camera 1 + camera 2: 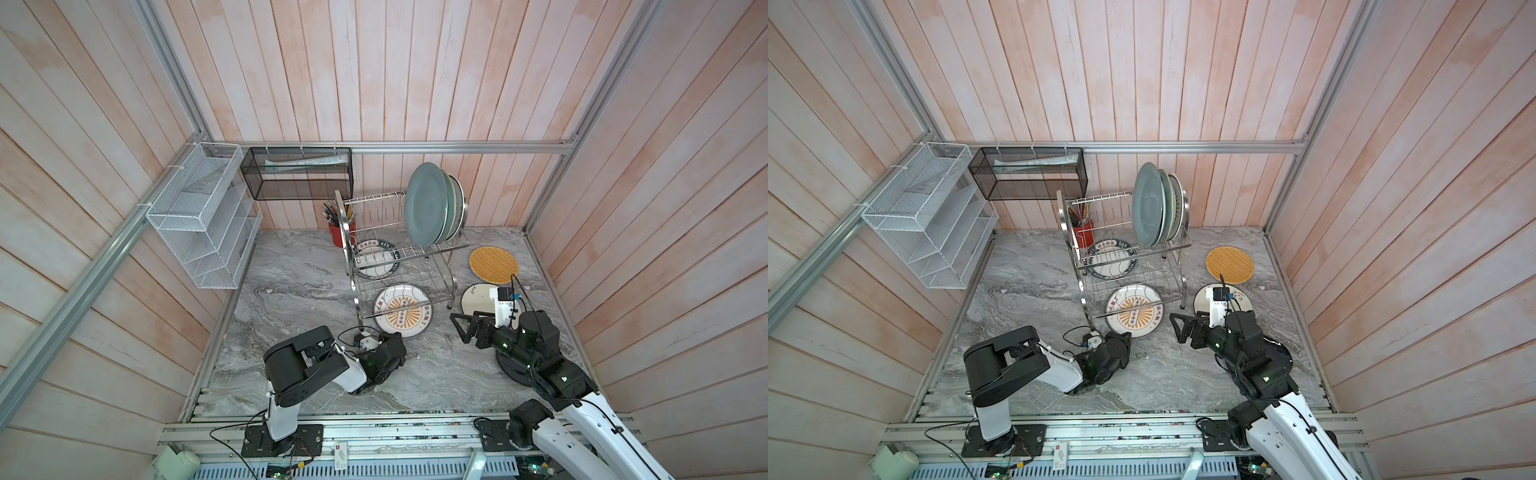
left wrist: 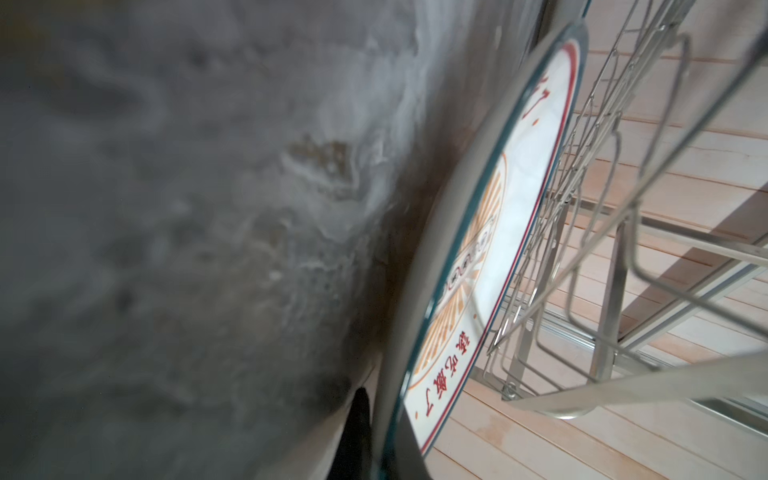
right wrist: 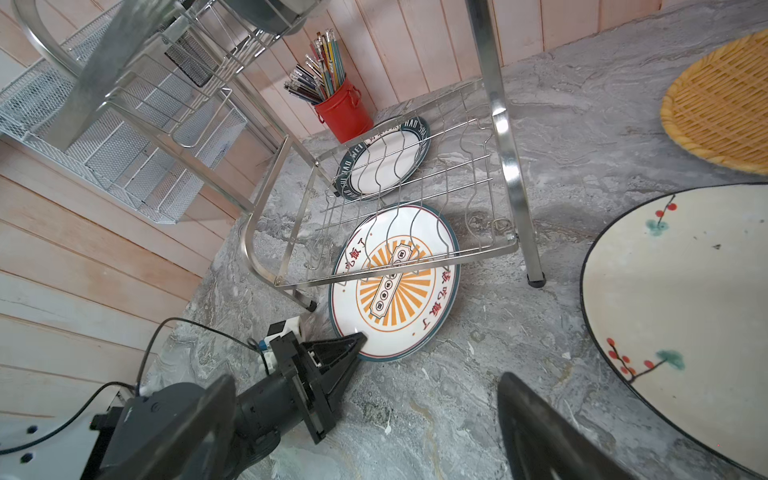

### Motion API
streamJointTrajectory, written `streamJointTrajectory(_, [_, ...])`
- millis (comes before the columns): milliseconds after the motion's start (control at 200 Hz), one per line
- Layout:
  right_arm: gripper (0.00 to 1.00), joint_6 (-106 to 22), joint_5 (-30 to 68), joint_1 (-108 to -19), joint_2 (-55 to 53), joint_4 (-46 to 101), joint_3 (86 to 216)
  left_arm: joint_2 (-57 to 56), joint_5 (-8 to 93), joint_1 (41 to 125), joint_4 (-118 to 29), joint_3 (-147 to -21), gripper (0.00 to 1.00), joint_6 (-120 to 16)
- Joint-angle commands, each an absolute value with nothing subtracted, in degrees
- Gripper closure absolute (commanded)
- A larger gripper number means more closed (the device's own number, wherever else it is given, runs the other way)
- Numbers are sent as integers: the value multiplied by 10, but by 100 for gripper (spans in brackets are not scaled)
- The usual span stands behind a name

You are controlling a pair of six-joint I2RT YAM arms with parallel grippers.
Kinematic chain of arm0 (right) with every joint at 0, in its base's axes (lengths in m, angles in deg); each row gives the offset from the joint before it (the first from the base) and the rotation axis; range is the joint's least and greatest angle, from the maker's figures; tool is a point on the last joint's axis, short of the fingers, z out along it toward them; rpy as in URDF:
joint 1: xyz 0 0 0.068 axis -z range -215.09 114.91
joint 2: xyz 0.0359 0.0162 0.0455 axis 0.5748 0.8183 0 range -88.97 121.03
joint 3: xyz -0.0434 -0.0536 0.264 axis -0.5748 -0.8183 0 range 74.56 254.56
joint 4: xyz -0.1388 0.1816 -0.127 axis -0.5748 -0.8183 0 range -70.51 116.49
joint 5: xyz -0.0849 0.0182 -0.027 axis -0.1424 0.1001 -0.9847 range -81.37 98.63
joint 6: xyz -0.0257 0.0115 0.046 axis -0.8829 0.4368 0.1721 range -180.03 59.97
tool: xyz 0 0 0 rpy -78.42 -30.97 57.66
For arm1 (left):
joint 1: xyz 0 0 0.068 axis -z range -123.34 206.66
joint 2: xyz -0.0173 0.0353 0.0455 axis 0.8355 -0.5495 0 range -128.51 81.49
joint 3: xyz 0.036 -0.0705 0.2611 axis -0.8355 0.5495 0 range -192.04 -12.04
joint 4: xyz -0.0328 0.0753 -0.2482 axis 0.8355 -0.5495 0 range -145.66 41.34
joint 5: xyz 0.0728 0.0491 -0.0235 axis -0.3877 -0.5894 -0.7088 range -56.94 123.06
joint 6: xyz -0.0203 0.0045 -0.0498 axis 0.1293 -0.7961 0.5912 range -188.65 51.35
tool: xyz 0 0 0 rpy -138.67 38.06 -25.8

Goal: Load the plates into the dish rack
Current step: 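Pull the sunburst plate out from the rack and tilt it upright with left gripper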

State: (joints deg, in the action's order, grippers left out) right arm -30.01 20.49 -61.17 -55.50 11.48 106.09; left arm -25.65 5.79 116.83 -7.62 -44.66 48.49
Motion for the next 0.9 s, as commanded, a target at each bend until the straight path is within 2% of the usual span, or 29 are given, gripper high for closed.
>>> streamJointTrajectory(0, [2, -292, 200, -609, -552, 121, 1072, -251, 111, 1185, -155, -418, 100, 469])
streamJointTrajectory(480, [2, -272, 209, -599, -512, 147, 1090, -101, 177, 1212, -169, -331, 100, 318])
streamJointTrajectory(895, [2, -261, 274, -527, -461, 174, 1123, 100, 209, 1212, -266, -325, 100, 169])
